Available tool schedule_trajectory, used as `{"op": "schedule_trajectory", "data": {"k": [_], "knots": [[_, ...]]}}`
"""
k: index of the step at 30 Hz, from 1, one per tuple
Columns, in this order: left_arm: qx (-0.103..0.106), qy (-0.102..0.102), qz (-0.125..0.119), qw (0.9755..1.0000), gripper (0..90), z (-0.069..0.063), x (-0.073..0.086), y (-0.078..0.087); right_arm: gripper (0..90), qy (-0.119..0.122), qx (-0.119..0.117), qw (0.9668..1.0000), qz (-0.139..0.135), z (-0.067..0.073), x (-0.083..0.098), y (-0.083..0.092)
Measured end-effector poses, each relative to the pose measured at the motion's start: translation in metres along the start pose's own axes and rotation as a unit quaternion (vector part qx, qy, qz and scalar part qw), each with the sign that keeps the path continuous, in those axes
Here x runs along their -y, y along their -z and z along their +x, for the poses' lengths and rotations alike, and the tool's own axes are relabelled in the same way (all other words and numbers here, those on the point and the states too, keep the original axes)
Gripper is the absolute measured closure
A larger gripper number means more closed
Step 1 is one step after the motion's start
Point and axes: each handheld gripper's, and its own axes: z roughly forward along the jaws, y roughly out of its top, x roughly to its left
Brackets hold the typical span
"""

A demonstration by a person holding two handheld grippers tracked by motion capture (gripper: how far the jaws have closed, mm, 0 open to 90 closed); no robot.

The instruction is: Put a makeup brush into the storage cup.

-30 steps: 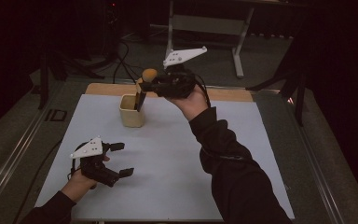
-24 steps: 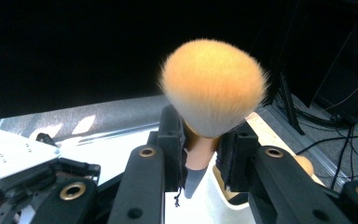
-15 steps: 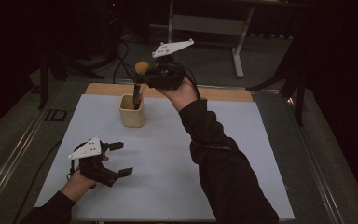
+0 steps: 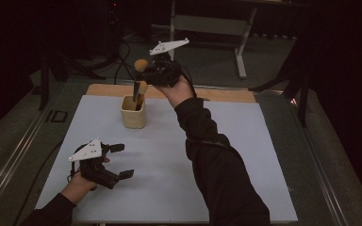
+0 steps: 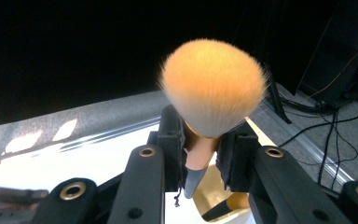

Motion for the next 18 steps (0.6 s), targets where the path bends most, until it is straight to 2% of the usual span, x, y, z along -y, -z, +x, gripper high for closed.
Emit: {"op": "schedule_trajectory", "data": {"k": [18], "knots": [[0.006,-0.001,-0.001,1.0000,0.3,0.000,0.001,0.001,72.7,-0.012,0.017,0.9995,0.022,-0.013,0.004,-0.037]]}}
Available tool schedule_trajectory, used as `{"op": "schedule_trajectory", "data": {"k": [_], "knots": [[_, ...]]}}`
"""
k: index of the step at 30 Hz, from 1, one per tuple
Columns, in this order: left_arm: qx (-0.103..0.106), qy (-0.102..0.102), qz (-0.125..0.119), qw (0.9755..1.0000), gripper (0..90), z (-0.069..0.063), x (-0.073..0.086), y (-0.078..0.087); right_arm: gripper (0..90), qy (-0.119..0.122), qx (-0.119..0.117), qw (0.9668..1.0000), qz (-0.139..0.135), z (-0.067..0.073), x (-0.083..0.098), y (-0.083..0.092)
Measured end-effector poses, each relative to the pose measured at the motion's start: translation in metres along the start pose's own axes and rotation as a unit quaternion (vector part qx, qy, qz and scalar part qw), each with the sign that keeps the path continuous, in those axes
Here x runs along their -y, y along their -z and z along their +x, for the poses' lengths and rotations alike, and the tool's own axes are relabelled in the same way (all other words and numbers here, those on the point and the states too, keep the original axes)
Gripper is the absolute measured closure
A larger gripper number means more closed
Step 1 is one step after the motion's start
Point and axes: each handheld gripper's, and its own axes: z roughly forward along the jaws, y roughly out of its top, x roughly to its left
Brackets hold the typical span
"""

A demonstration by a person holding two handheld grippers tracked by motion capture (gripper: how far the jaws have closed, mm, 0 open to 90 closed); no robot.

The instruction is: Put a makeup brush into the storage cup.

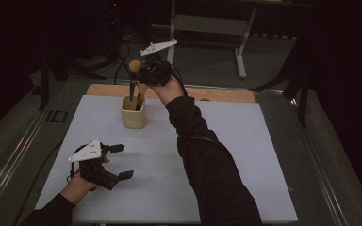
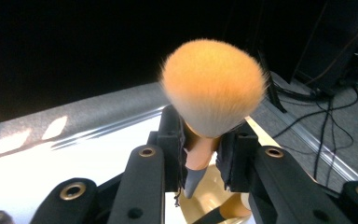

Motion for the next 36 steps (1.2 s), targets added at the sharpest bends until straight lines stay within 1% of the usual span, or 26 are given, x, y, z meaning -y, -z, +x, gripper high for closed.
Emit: {"op": "schedule_trajectory", "data": {"k": [1,7,12,15,21,29,33,34,35,36], "knots": [[0.000,0.000,0.000,1.0000,0.3,0.000,0.000,0.000,72.7,0.002,0.003,1.0000,0.002,-0.001,0.000,-0.001],[0.002,0.001,0.001,1.0000,0.3,0.000,0.001,0.000,72.7,-0.008,0.010,0.9999,0.005,-0.005,0.003,-0.011],[0.002,0.001,0.002,1.0000,0.3,0.000,0.001,0.000,72.6,-0.011,0.020,0.9996,0.015,-0.006,0.007,-0.020],[0.001,0.001,0.002,1.0000,0.3,0.000,0.001,-0.001,72.6,-0.016,0.021,0.9995,0.017,-0.008,0.009,-0.023],[0.002,-0.002,0.006,1.0000,0.4,-0.001,0.002,-0.002,72.4,-0.015,0.036,0.9987,0.031,-0.008,0.012,-0.030],[0.005,0.001,0.008,1.0000,0.3,0.000,0.001,-0.003,72.1,-0.018,0.039,0.9981,0.045,-0.009,0.011,-0.033],[0.006,-0.001,0.008,0.9999,0.3,0.000,0.001,-0.002,71.8,-0.031,0.038,0.9977,0.047,-0.010,0.013,-0.034],[0.006,-0.001,0.008,1.0000,0.3,0.000,0.001,-0.002,71.1,-0.033,0.037,0.9976,0.047,-0.011,0.013,-0.035],[0.006,-0.001,0.008,1.0000,0.3,0.000,0.001,-0.002,65.7,-0.036,0.030,0.9979,0.045,-0.011,0.013,-0.036],[0.006,0.000,0.008,0.9999,0.3,0.000,0.001,-0.002,58.0,-0.042,0.025,0.9979,0.044,-0.011,0.013,-0.036]]}}
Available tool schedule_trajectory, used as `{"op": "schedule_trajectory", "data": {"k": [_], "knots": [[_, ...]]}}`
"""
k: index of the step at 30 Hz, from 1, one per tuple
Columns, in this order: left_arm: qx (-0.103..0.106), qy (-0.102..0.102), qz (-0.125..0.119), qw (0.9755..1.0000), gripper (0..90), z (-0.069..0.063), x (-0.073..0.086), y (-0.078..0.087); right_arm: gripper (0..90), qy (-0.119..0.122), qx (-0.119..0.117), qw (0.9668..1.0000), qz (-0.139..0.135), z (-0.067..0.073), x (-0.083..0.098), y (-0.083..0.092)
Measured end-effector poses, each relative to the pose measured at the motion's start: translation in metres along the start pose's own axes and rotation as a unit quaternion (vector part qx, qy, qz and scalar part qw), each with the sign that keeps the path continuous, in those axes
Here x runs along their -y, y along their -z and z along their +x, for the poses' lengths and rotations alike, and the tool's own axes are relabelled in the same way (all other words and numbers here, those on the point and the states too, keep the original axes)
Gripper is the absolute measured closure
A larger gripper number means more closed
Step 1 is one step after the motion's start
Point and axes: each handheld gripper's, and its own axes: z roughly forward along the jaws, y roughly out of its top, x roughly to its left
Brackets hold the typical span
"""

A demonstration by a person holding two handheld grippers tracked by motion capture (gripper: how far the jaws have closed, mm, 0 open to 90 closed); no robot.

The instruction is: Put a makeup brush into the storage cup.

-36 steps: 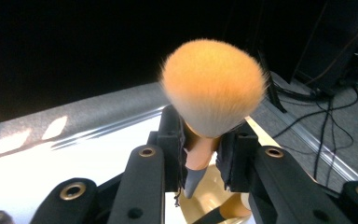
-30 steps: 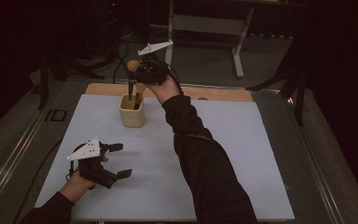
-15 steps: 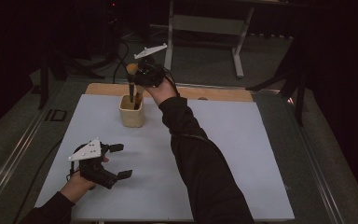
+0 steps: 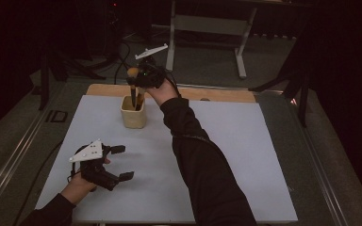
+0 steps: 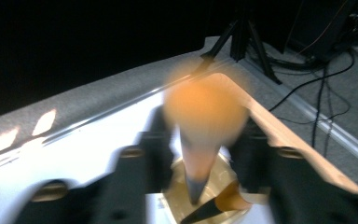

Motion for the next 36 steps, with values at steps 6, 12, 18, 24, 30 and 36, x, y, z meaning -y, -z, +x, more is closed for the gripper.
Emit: {"op": "schedule_trajectory", "data": {"k": [6,12,18,24,30,36], "knots": [[0.000,0.000,-0.001,1.0000,0.3,0.000,-0.001,0.001,32.0,-0.016,-0.006,0.9997,0.018,0.000,-0.002,-0.004],[0.001,-0.001,0.000,1.0000,0.3,-0.001,-0.001,0.000,20.7,-0.022,-0.008,0.9996,0.014,0.001,-0.003,0.000],[0.000,-0.003,0.001,1.0000,0.4,-0.001,-0.001,0.000,13.5,-0.026,-0.015,0.9995,0.007,0.002,-0.003,0.007],[0.000,-0.003,0.001,1.0000,0.3,-0.002,-0.001,0.000,12.6,-0.026,-0.016,0.9995,0.001,0.003,0.000,0.015],[0.001,-0.004,0.002,1.0000,0.3,-0.003,-0.002,-0.001,13.6,-0.020,-0.016,0.9996,-0.007,0.005,0.005,0.025],[0.001,-0.007,0.003,1.0000,0.3,-0.003,-0.002,-0.002,13.9,-0.019,-0.012,0.9997,-0.013,0.004,0.010,0.038]]}}
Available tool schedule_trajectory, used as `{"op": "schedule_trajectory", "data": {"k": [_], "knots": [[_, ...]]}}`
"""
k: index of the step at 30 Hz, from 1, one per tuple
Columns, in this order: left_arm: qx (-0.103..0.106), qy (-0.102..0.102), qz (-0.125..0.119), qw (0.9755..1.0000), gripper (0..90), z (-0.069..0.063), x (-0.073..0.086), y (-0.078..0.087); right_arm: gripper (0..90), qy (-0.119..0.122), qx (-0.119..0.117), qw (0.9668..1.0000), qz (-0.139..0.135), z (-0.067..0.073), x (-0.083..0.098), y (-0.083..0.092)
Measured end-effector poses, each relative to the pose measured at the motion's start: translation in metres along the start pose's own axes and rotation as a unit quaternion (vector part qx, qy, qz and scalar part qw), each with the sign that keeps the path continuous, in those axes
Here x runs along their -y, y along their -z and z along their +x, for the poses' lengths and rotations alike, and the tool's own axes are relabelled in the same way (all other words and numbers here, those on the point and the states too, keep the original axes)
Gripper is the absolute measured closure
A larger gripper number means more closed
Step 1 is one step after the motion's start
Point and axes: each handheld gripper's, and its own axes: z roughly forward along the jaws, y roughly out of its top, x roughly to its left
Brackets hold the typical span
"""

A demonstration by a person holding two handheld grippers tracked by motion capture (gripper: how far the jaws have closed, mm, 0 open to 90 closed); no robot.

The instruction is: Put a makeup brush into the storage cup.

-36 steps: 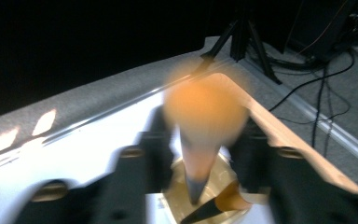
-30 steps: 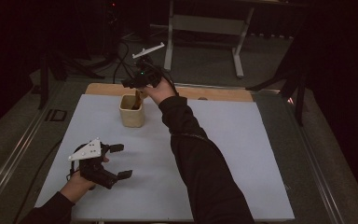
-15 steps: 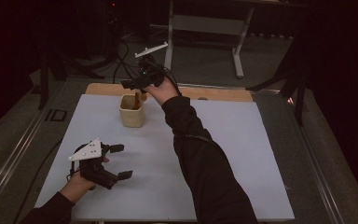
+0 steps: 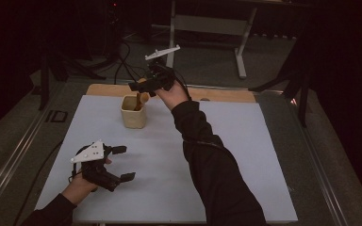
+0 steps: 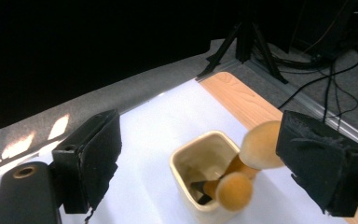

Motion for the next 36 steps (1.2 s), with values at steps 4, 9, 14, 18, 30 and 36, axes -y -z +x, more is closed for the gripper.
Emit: {"op": "schedule_trajectory", "data": {"k": [4,9,14,18,30,36], "knots": [[-0.001,0.001,-0.004,1.0000,0.3,-0.001,0.000,0.001,13.9,0.000,0.002,1.0000,-0.003,-0.002,0.004,0.009],[-0.002,0.000,-0.005,1.0000,0.3,-0.002,-0.001,0.002,13.9,-0.003,-0.001,0.9999,-0.012,-0.002,0.011,0.020],[-0.002,-0.001,-0.003,1.0000,0.3,-0.002,-0.001,0.001,13.9,-0.001,-0.003,1.0000,-0.009,-0.003,0.020,0.029],[-0.001,-0.001,-0.002,1.0000,0.3,-0.002,-0.001,0.000,13.9,-0.002,-0.005,0.9999,-0.011,-0.004,0.028,0.037],[-0.003,0.001,-0.005,1.0000,0.3,-0.002,-0.001,0.001,13.9,0.005,-0.014,0.9996,-0.022,0.000,0.047,0.057],[-0.002,-0.001,-0.003,1.0000,0.3,-0.003,-0.001,0.000,13.9,0.013,-0.020,0.9993,-0.029,0.007,0.056,0.067]]}}
